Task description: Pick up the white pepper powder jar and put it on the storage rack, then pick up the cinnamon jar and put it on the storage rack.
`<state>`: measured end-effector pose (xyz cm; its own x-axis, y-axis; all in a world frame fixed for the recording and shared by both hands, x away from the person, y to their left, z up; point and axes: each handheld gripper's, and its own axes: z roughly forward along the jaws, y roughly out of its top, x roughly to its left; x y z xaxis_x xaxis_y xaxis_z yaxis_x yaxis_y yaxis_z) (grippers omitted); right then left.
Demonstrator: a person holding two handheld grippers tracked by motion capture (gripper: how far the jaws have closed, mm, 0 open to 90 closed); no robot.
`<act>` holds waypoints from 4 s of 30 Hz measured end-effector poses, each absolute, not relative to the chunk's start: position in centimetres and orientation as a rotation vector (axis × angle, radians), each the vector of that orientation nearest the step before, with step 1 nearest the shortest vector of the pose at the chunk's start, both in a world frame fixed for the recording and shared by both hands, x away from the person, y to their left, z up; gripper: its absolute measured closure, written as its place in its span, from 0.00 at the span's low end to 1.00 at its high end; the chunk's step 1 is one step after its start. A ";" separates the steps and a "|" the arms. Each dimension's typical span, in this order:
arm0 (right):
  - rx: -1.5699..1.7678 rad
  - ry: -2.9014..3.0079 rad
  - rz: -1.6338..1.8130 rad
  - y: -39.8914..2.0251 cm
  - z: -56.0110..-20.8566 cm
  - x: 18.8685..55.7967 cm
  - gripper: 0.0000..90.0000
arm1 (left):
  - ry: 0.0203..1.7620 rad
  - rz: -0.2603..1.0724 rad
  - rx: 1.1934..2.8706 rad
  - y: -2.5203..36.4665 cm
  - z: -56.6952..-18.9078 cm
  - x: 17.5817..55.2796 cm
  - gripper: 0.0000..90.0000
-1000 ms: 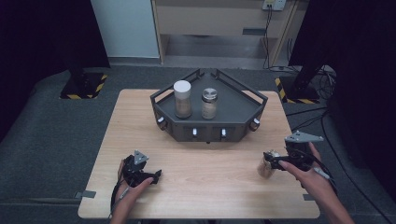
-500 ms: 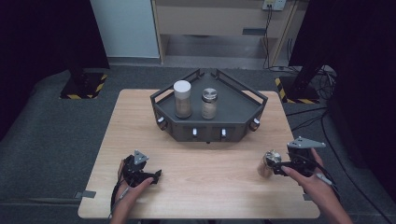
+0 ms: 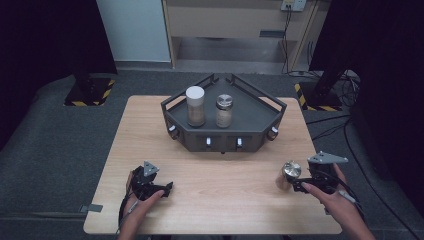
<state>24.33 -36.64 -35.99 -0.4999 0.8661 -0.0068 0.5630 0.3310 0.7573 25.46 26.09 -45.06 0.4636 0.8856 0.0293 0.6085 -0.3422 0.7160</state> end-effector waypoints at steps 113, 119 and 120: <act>1.299 2.229 0.957 -35.2 -42.6 26.9 0.31 | 1.238 0.558 2.074 26.1 -45.1 25.5 0.00; 1.295 2.229 0.958 -35.0 -42.6 26.9 0.35 | 1.238 0.558 2.073 26.1 -45.1 25.4 0.00; 1.296 2.227 0.960 -35.0 -42.6 26.8 0.35 | 1.238 0.558 2.074 26.1 -45.1 25.4 0.00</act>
<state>26.81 -35.04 -42.61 -0.4965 0.8680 0.0067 0.6010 0.3381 0.7242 25.45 26.08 -45.05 0.4634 0.8857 0.0297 0.6084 -0.3423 0.7160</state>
